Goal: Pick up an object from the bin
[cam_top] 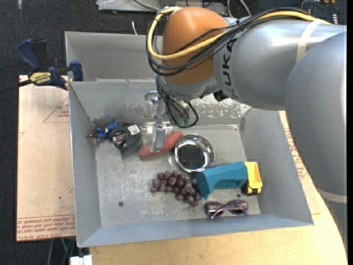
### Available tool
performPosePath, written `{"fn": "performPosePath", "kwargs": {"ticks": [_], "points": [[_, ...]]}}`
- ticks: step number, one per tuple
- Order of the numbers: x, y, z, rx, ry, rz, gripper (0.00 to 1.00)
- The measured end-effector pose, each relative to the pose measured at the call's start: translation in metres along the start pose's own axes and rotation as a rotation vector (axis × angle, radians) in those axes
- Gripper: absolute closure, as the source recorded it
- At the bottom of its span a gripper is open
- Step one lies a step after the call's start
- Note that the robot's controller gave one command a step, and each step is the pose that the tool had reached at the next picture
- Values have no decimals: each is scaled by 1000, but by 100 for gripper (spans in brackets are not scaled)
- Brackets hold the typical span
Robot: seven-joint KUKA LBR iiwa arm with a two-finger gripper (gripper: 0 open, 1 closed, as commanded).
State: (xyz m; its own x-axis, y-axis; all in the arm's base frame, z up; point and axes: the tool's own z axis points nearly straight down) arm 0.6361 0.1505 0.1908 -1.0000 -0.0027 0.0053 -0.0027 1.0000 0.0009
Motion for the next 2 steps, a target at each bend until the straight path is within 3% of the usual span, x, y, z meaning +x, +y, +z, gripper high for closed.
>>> {"fn": "performPosePath", "kwargs": {"ticks": [1,2], "points": [[-2,-1,-4,-1,-7,3,0],[1,-85,119,-2,-3,-222,0]]}}
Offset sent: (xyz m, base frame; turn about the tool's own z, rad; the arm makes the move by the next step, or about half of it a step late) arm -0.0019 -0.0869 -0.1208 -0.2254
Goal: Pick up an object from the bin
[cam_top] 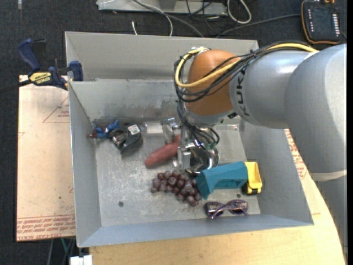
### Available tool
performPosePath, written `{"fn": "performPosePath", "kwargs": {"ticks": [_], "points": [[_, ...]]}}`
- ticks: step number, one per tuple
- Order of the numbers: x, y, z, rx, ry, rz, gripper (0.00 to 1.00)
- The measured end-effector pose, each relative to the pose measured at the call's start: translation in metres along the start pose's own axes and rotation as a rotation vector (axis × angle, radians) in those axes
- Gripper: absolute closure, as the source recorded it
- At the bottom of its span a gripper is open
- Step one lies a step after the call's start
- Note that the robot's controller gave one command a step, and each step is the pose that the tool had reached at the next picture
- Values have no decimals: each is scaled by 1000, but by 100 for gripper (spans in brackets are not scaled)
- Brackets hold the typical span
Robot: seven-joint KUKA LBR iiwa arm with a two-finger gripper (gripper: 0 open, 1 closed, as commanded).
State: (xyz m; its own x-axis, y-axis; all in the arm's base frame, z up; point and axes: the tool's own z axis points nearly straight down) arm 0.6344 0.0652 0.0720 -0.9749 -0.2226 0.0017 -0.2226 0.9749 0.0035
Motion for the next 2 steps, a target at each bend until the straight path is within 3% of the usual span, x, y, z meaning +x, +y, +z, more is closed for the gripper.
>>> {"fn": "performPosePath", "kwargs": {"ticks": [1,2], "points": [[8,0,-62,-1,-17,183,0],[7,0,-2,-3,14,24,0]]}}
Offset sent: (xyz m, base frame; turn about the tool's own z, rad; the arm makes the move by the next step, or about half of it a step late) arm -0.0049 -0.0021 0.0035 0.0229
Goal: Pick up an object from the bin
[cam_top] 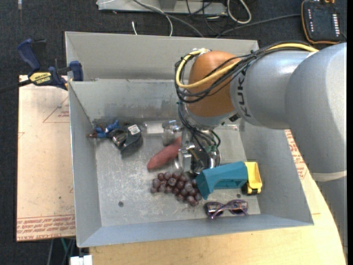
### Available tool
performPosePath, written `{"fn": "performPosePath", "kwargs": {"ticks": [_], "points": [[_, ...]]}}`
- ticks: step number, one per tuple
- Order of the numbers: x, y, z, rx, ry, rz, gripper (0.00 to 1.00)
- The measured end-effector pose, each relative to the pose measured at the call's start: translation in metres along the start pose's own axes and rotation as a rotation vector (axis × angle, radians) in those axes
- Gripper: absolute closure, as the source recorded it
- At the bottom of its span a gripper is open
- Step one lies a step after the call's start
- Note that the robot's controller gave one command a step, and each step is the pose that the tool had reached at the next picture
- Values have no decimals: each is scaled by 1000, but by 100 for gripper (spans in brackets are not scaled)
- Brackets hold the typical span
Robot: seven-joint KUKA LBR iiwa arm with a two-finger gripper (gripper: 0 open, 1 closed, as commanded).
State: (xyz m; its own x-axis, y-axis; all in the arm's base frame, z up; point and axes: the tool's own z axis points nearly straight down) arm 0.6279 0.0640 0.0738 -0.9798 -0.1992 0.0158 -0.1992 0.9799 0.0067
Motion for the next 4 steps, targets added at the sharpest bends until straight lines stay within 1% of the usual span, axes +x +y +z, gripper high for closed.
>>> {"fn": "performPosePath", "kwargs": {"ticks": [1,2,3,4], "points": [[33,31,3,-2,-38,142,0],[2,3,0,-1,-13,21,100],[2,3,-1,-1,-13,21,100],[4,4,-25,-2,-10,21,100]]}}
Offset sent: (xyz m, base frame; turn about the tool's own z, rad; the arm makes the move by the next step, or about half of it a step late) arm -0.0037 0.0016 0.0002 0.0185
